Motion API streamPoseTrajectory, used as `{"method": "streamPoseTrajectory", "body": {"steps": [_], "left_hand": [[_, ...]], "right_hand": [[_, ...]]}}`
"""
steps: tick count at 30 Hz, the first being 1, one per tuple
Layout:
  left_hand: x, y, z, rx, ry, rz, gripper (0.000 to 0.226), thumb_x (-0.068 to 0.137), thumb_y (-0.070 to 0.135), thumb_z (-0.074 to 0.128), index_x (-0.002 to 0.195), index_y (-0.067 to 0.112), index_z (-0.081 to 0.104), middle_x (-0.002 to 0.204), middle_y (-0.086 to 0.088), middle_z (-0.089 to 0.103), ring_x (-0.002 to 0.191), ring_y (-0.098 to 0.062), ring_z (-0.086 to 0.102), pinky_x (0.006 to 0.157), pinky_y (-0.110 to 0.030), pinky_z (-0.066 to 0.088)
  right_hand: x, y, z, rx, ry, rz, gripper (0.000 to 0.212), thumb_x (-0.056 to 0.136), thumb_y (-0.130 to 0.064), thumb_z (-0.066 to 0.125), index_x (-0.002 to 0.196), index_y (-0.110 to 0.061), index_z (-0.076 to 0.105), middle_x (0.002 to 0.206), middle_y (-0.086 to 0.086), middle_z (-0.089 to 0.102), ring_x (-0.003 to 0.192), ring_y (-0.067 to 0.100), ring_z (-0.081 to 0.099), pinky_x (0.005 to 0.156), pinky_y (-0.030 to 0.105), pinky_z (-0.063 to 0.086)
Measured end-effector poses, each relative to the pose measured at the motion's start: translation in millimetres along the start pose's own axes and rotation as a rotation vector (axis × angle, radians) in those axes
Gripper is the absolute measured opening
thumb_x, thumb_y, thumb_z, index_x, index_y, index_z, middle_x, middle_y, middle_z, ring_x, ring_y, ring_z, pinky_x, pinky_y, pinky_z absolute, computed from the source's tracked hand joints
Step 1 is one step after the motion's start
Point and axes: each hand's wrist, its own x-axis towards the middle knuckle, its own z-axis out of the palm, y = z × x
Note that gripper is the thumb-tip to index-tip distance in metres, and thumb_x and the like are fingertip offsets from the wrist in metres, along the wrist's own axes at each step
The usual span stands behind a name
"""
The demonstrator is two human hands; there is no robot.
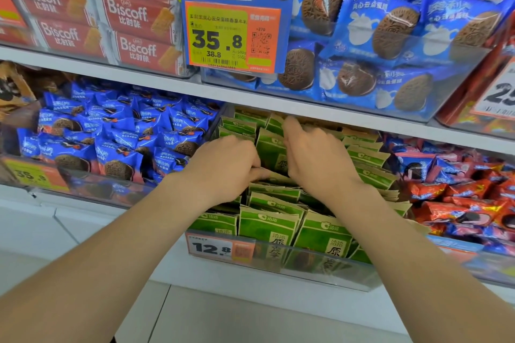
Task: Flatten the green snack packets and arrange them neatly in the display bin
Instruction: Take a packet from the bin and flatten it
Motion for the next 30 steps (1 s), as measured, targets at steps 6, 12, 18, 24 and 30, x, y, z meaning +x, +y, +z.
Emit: {"method": "streamPoseTrajectory", "body": {"steps": [6, 12, 18, 24, 30], "left_hand": [[6, 5, -2, 0.111, -0.093, -0.008, 0.038, 0.104, 0.058, 0.056, 0.096, 0.028, 0.078, 0.083, 0.004, 0.062, 0.079, -0.023, 0.056, 0.065, -0.038, 0.041], [13, 3, -3, 0.109, -0.209, -0.006, 0.027, 0.108, 0.044, 0.056, 0.1, 0.025, 0.075, 0.1, 0.0, 0.067, 0.096, -0.025, 0.058, 0.068, -0.041, 0.042], [12, 6, 5, -0.032, -0.004, -0.092, 0.037, 0.102, 0.023, 0.07, 0.066, 0.027, 0.066, 0.065, 0.011, 0.051, 0.071, -0.014, 0.05, 0.067, -0.041, 0.049], [11, 4, -10, -0.322, 0.069, -0.074, 0.026, 0.092, 0.019, 0.082, 0.079, 0.041, 0.077, 0.076, 0.014, 0.071, 0.081, -0.009, 0.068, 0.085, -0.039, 0.059], [15, -4, 3, -0.278, 0.051, -0.14, 0.036, 0.086, 0.011, 0.084, 0.071, 0.043, 0.075, 0.08, 0.017, 0.073, 0.09, -0.011, 0.072, 0.09, -0.041, 0.062]], "right_hand": [[-2, 3, 13, -0.024, -0.062, -0.081, 0.037, 0.104, -0.036, 0.062, 0.133, -0.018, 0.047, 0.09, 0.005, 0.072, 0.096, 0.029, 0.066, 0.089, 0.044, 0.044], [6, 2, 17, 0.008, -0.073, 0.182, 0.027, 0.103, -0.028, 0.067, 0.129, -0.032, 0.071, 0.113, 0.004, 0.074, 0.13, 0.027, 0.05, 0.097, 0.043, 0.031], [11, 4, 11, 0.057, -0.145, 0.166, 0.015, 0.1, -0.018, 0.064, 0.097, -0.032, 0.071, 0.089, -0.005, 0.062, 0.121, 0.027, 0.053, 0.09, 0.041, 0.027], [13, 11, -11, 0.1, -0.174, 0.092, 0.017, 0.105, -0.02, 0.059, 0.093, -0.03, 0.066, 0.092, -0.006, 0.066, 0.112, 0.031, 0.063, 0.097, 0.048, 0.036], [14, 6, 3, -0.063, -0.488, -0.004, 0.032, 0.113, -0.035, 0.046, 0.081, -0.033, 0.053, 0.081, -0.006, 0.049, 0.128, 0.031, 0.036, 0.096, 0.053, 0.024]]}}
